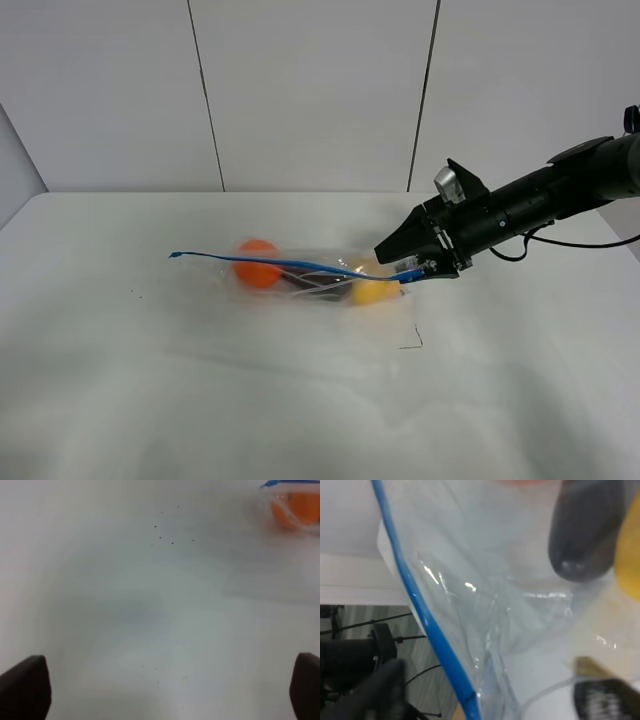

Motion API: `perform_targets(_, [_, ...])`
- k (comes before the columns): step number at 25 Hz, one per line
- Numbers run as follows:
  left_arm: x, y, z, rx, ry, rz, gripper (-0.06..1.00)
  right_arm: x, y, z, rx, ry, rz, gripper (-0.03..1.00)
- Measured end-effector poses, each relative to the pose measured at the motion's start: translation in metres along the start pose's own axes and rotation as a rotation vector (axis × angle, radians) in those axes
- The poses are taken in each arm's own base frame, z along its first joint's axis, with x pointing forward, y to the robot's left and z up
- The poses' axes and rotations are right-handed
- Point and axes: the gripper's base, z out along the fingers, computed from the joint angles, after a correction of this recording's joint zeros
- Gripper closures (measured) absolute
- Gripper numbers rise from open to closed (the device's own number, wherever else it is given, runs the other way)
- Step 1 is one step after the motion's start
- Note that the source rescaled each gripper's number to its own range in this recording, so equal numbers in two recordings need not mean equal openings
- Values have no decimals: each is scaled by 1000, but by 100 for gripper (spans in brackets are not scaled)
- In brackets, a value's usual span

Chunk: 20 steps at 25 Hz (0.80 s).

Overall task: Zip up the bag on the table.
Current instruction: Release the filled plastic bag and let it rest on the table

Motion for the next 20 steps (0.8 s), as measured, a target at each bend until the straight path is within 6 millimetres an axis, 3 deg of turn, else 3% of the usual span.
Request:
perform_targets(2, [0, 0, 0, 1, 1, 0, -6, -1, -2, 0, 19, -9, 14, 5])
perform_targets(5, [0, 0, 0, 2, 1, -1, -6, -1, -3, 0, 33, -16, 21, -1])
perform_targets(20, [0, 0, 0, 2, 1, -1, -6, 2, -4, 0, 40, 20, 85, -3])
